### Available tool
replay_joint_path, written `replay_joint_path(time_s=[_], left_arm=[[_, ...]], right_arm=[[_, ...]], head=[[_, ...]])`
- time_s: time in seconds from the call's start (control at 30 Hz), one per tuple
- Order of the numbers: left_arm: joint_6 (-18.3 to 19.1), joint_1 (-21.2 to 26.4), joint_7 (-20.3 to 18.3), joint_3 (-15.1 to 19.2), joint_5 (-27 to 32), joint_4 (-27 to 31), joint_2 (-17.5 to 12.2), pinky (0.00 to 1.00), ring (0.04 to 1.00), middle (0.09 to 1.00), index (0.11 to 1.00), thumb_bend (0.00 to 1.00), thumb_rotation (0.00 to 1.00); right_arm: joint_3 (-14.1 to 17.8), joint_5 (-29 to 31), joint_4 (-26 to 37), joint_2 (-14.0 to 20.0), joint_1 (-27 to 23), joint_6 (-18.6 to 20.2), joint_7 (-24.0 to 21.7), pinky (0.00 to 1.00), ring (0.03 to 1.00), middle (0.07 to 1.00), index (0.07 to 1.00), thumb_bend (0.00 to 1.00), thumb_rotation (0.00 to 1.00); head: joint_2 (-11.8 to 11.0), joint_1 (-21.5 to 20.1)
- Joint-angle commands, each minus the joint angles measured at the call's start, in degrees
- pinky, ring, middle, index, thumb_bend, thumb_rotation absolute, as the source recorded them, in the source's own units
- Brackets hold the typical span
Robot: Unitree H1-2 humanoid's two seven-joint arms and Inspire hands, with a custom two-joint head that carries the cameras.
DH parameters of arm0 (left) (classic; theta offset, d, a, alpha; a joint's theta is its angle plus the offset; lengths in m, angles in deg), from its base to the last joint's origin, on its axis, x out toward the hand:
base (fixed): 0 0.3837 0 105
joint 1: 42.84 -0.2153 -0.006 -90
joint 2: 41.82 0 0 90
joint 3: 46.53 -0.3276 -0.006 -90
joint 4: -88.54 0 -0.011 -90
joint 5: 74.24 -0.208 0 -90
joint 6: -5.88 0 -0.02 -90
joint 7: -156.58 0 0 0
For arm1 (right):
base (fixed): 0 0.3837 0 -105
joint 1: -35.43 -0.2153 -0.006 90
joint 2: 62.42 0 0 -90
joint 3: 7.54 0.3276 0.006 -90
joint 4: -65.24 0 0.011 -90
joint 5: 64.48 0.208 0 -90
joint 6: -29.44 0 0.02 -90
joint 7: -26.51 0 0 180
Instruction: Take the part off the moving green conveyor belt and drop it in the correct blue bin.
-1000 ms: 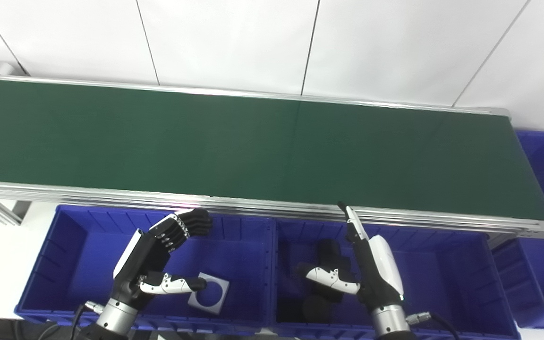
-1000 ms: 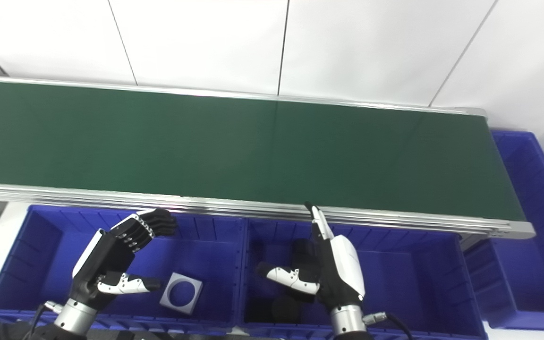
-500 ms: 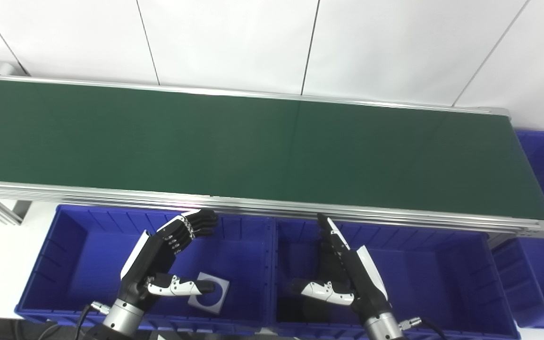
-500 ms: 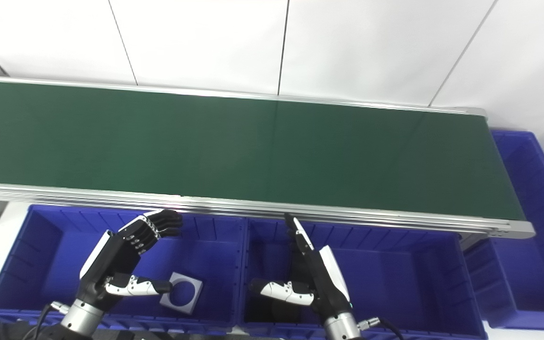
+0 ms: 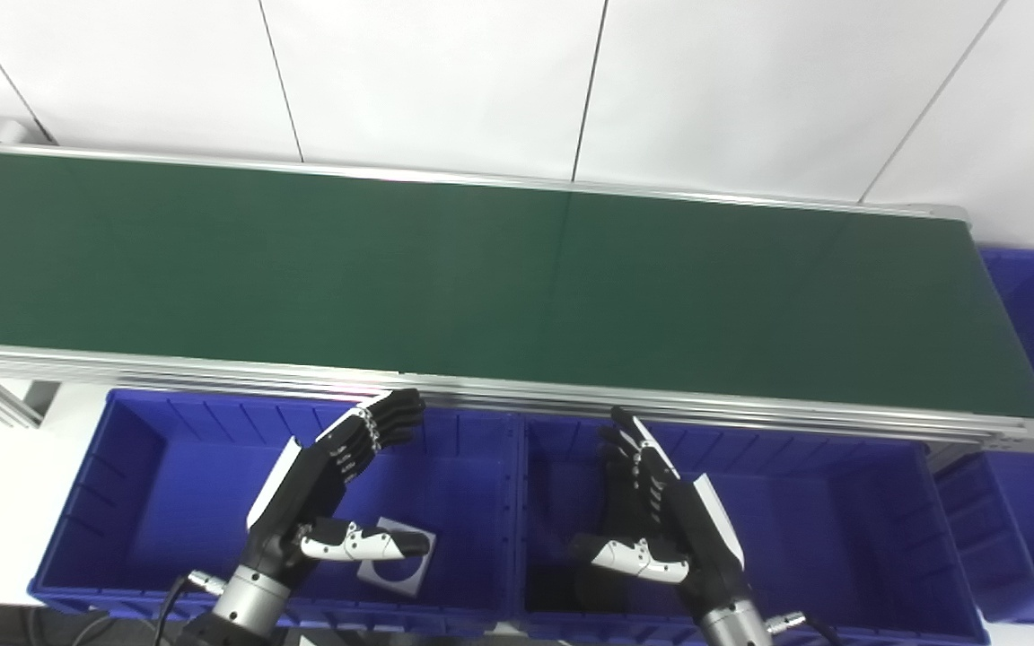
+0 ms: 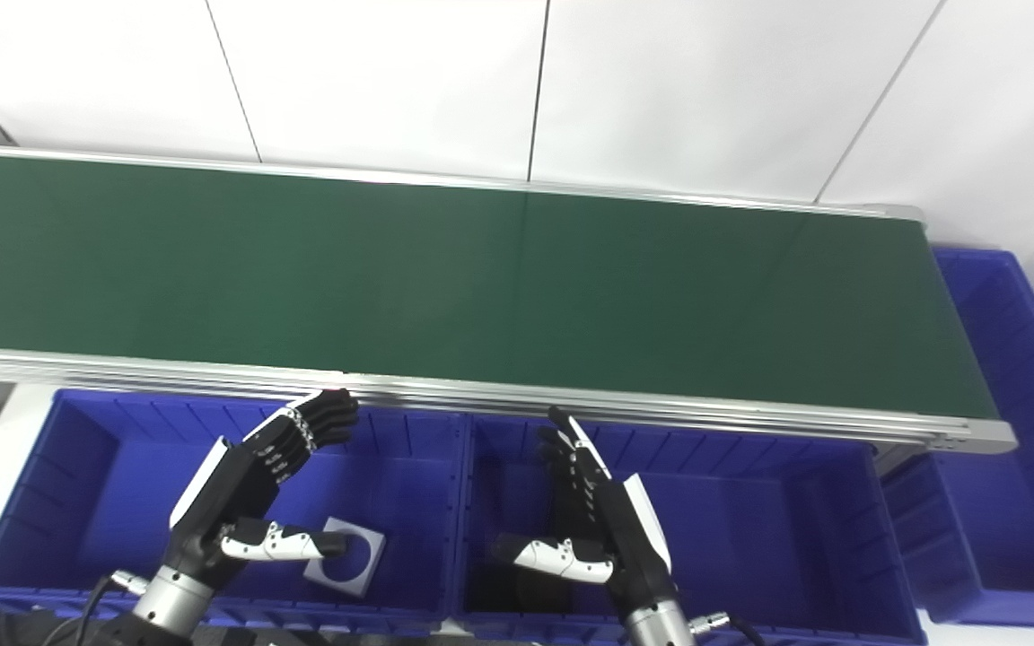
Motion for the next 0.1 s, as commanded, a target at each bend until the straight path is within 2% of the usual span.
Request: replay_joint_path(time_s=[0.0, 0.07], left_arm=[[-1.58, 1.38, 0.8, -0.51, -0.47, 0.77, 0.48, 0.8, 0.822, 0.837, 0.832, 0.88, 0.19], [-0.96, 1.72, 0.94, -1.01, -0.7, 0.83, 0.65, 0.8, 0.825, 0.841, 0.834, 0.87, 0.19]], right_arm=[[0.63, 1.85, 0.64, -0.96, 0.11, -5.07, -0.26, 0.87, 0.893, 0.913, 0.977, 0.99, 0.42], [1.02, 2.18, 0.31, -1.32, 0.29, -5.63, -0.31, 0.88, 0.895, 0.914, 0.984, 1.0, 0.43]], head=[[0.05, 0.03], [-0.1, -0.09]])
